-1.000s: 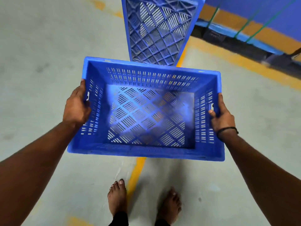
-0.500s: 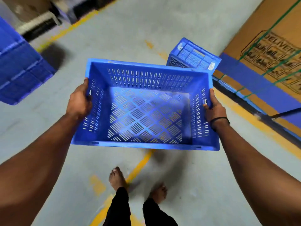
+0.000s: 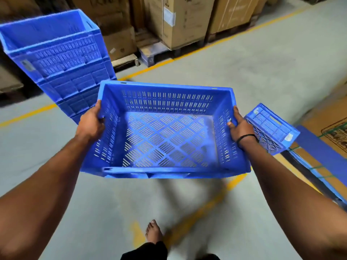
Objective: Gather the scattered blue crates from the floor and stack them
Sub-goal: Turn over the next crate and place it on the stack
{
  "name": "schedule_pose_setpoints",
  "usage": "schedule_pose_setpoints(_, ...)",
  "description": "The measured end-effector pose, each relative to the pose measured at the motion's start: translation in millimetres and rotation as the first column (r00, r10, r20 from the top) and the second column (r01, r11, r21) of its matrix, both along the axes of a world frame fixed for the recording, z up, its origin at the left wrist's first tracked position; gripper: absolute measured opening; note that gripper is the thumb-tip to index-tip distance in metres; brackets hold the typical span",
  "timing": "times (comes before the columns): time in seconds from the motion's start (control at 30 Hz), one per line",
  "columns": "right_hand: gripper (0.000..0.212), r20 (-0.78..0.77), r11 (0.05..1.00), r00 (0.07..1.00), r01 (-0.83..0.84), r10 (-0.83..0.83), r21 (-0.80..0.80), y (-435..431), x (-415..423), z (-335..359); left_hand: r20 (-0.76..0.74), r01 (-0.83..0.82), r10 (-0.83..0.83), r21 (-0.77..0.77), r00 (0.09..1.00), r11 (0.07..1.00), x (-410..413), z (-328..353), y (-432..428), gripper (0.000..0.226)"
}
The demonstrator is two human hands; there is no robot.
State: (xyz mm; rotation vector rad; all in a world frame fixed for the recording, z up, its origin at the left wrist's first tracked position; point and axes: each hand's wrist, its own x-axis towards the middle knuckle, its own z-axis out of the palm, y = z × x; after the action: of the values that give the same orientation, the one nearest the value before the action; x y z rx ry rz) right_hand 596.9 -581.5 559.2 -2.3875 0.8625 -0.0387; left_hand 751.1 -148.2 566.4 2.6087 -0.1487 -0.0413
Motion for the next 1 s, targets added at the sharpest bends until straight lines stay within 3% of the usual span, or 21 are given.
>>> schedule_pose_setpoints(0.5,0.06,0.026,0.973,0.972,-0.233,0.233,-0.004,117.5,265.4,41.2,-0.006,-0.247,0.247,-0.026,0.969,0.969,144.7,30.3,143.4,0.066)
schedule_pose_setpoints(1.0,0.062,0.107,0.84,0.834,-0.534,0.541,-0.093,232.6,612.9,97.6,0.067,-0.524,0.522,0.017,0.85,0.851,361.0,95.3,263.2,0.065)
